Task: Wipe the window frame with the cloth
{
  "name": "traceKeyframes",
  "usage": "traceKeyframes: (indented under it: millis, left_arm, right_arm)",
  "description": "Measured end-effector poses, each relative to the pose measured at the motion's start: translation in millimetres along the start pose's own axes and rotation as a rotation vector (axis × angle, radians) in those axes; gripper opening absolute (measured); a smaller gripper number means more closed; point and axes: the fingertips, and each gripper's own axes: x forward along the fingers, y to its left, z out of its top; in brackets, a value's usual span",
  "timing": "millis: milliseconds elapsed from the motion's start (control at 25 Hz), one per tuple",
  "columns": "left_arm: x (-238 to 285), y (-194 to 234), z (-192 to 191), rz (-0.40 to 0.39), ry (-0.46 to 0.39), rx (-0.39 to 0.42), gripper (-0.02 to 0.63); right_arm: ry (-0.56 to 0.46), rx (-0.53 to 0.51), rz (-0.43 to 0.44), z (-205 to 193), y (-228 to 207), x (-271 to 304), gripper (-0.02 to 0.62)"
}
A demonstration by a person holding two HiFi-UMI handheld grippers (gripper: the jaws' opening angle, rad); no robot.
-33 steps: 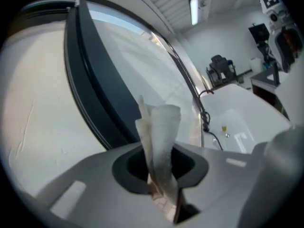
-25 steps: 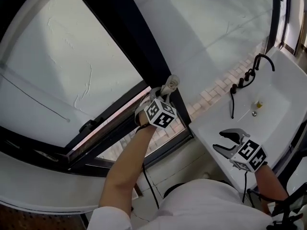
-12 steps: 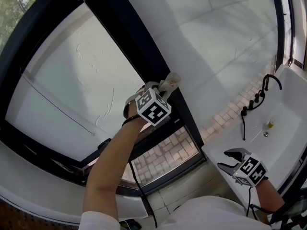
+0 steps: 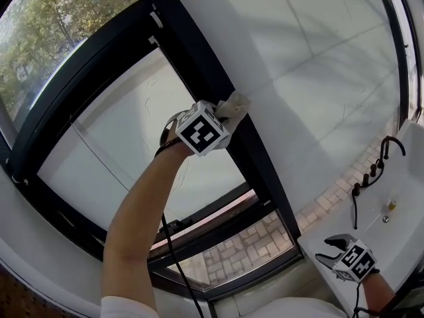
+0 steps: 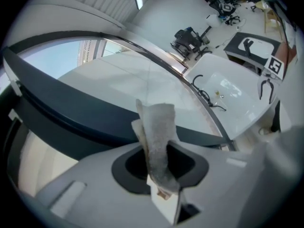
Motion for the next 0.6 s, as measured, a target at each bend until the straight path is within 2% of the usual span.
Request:
traceKeyframes:
  millis: [240,440,520,600]
  left_arm:
    - [-52,91,20,0.127,0.016,0.028,0.097]
    - [-100,175,23,0.318,0.111,0.085,0.100]
    - [-113,193,24,0.325,0.149,0.049,0.104]
    - [-121,198,23,0.278,0.182,-0.024,0.104]
  right_arm:
    - [-0.006,-0.006,-0.002,5,-7,2,0.204]
    - [-0.008,-0.006,-0.010,6,-12,5,0.204]
    - [-0.008,-0.012,-0.007,9,-12,7,0.204]
    - [-0.009,-0.018,0.002,13,-10,7,0.204]
